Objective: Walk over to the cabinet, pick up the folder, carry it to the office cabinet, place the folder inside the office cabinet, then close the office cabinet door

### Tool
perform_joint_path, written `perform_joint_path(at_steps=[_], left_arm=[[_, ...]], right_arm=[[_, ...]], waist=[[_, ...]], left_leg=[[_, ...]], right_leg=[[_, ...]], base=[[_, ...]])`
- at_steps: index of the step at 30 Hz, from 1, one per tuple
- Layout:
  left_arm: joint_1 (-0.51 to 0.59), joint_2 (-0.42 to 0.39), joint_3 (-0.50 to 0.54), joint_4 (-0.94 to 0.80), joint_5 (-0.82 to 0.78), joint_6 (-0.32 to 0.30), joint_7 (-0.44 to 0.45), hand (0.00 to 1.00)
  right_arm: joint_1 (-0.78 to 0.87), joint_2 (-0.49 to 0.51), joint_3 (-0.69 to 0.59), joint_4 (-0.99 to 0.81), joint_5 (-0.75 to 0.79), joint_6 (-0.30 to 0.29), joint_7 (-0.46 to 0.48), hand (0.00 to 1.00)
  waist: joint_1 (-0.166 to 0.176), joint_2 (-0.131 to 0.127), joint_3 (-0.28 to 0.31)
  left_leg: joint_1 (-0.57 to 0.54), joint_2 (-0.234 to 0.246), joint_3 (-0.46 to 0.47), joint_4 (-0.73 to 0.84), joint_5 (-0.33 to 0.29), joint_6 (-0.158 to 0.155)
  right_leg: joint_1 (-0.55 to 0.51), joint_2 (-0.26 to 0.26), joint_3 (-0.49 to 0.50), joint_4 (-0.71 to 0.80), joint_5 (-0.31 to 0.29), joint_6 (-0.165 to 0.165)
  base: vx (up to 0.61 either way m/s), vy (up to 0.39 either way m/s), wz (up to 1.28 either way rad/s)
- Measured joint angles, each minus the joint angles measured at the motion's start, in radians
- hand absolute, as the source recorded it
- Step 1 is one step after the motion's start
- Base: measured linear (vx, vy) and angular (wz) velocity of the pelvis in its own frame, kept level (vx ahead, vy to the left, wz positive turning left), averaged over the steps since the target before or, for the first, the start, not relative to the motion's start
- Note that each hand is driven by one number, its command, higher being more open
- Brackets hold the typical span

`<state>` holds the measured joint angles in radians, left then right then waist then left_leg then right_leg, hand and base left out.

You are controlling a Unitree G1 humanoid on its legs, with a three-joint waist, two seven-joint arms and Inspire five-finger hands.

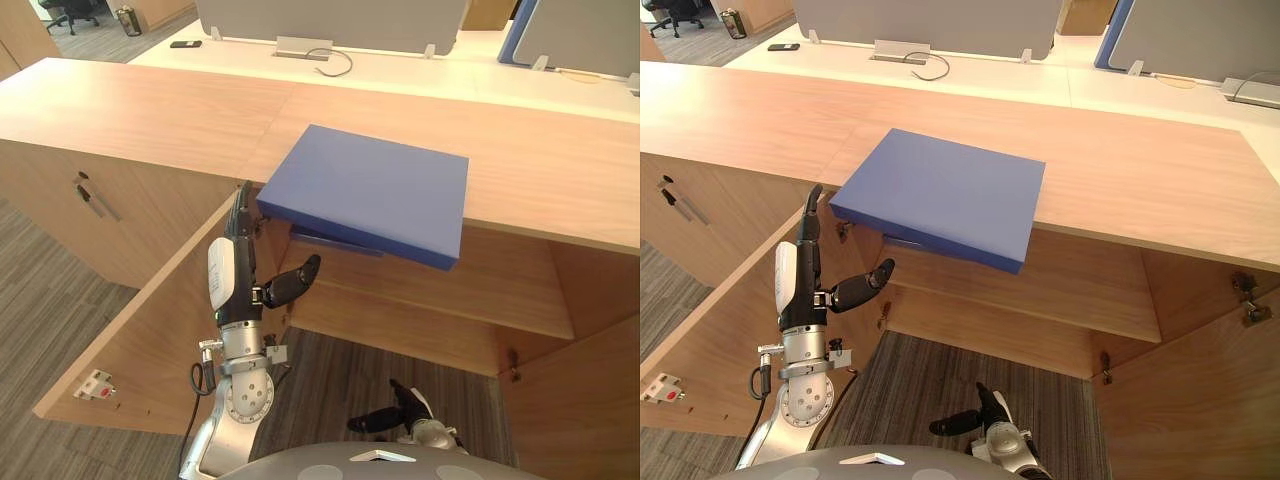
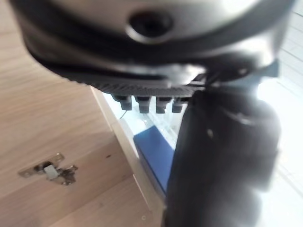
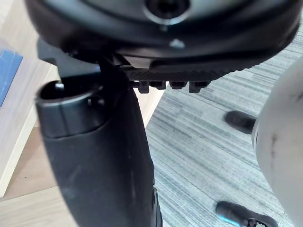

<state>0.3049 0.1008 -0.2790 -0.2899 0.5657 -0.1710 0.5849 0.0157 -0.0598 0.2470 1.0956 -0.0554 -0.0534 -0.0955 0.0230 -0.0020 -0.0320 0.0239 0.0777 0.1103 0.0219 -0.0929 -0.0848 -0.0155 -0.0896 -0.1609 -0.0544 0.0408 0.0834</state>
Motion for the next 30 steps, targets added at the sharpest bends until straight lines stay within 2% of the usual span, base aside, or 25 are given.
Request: perform_joint_path(at_steps=[3, 13, 20, 23, 30], left_arm=[[0.000, 0.007, 0.002, -0.003, 0.001, 0.002, 0.025, 1.00], [-0.008, 0.057, 0.003, -0.003, 0.114, 0.022, 0.016, 1.00], [-0.079, 0.084, 0.006, 0.012, 0.190, 0.027, -0.029, 1.00], [-0.085, 0.105, 0.005, 0.012, 0.194, 0.027, -0.034, 1.00], [-0.167, 0.141, -0.002, 0.014, 0.270, 0.041, -0.043, 1.00]], right_arm=[[0.000, 0.000, 0.001, 0.000, -0.016, 0.000, 0.001, 1.00], [0.000, -0.003, -0.001, 0.000, -0.016, -0.001, 0.012, 1.00], [0.000, -0.006, -0.003, -0.001, -0.018, -0.002, 0.037, 1.00], [-0.001, -0.007, -0.003, -0.003, -0.049, -0.002, 0.040, 1.00], [0.003, -0.023, -0.002, -0.009, -0.097, -0.002, 0.042, 1.00]], waist=[[0.000, -0.001, 0.000], [-0.001, -0.001, -0.001], [-0.008, 0.002, -0.003], [-0.023, 0.009, -0.007], [-0.029, 0.011, -0.013]], left_leg=[[0.001, 0.000, 0.000, 0.000, 0.000, 0.001], [0.012, 0.000, 0.022, 0.012, 0.001, 0.001], [0.020, -0.003, 0.027, 0.008, 0.006, 0.004], [0.022, -0.006, 0.033, 0.002, 0.008, 0.004], [0.049, -0.016, 0.065, -0.030, 0.013, 0.008]], right_leg=[[0.001, -0.003, 0.002, 0.001, 0.003, 0.001], [0.001, -0.006, 0.026, 0.005, 0.017, -0.001], [-0.001, -0.008, 0.034, 0.013, 0.017, -0.001], [-0.002, -0.009, 0.043, 0.007, 0.017, -0.001], [-0.002, -0.009, 0.066, -0.004, 0.021, 0.003]], base=[[0.00, 0.000, 0.00], [-0.03, 0.010, -0.06], [-0.04, 0.005, -0.04], [-0.01, 0.007, -0.04], [0.02, 0.021, -0.12]])
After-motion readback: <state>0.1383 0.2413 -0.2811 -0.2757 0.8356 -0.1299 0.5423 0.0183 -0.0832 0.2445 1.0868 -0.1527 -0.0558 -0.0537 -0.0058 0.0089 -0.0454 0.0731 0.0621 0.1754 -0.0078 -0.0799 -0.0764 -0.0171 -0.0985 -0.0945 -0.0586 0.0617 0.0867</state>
